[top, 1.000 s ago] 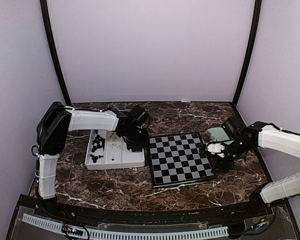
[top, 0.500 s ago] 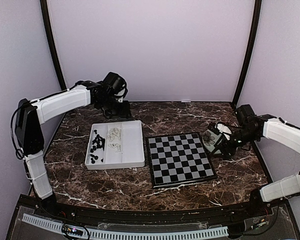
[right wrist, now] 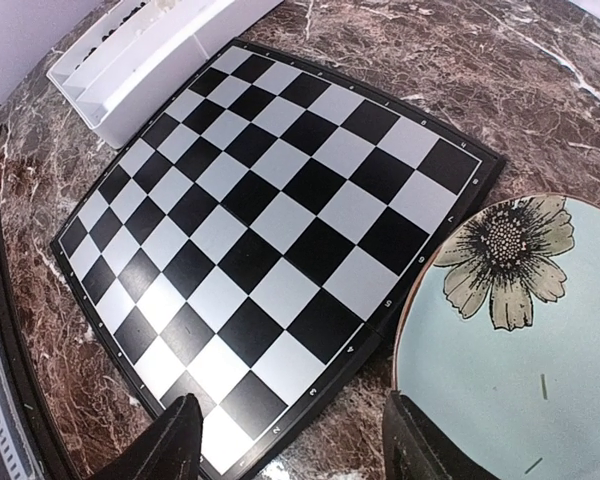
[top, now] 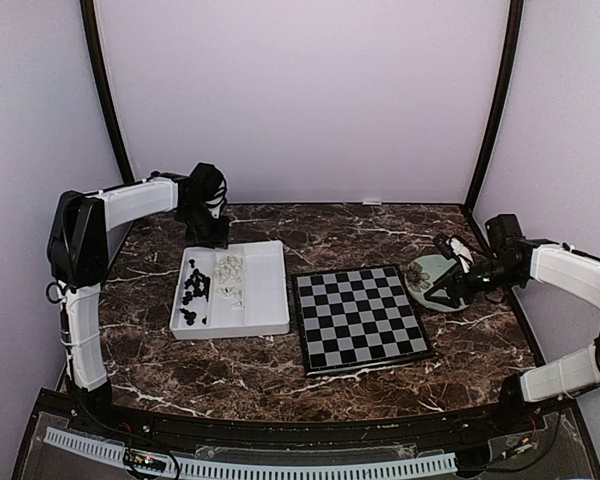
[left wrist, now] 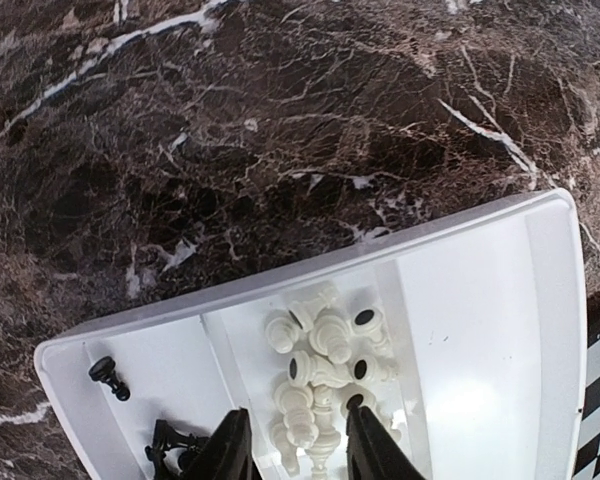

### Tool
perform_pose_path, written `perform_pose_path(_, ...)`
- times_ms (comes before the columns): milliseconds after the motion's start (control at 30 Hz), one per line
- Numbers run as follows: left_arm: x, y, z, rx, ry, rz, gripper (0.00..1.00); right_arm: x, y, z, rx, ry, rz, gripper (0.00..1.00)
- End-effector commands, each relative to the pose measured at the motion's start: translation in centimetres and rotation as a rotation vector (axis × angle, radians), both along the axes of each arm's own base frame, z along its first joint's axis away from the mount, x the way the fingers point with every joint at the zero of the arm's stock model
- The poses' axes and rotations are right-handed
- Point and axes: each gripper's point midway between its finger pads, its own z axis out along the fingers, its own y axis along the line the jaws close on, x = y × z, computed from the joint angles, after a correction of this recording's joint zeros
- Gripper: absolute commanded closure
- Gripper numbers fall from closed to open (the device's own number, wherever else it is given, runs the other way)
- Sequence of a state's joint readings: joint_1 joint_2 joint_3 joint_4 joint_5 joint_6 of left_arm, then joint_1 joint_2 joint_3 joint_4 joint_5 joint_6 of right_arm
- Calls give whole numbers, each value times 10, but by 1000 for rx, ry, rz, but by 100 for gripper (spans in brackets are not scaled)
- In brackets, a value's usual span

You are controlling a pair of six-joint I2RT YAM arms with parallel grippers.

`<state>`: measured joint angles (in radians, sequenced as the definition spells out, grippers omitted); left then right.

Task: Set up the chess pieces on the board
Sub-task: Pick up the king from the storage box.

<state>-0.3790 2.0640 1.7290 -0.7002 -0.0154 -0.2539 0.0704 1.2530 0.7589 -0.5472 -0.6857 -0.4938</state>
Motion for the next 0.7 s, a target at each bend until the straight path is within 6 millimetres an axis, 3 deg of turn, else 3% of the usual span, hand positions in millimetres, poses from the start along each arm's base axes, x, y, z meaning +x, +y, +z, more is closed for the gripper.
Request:
perform_pose_path(0, -7, 0, 3, -32, 50, 10, 64, 5, 1, 6, 28, -37, -4, 37)
perform_pose_path(200, -13, 1, -12, -28, 101, 27, 65, 5, 1, 2, 34, -20, 3, 37)
perform_pose_path(667, -26, 8, -25, -10, 161, 73, 71, 4, 2, -2, 34, -12, 11, 37)
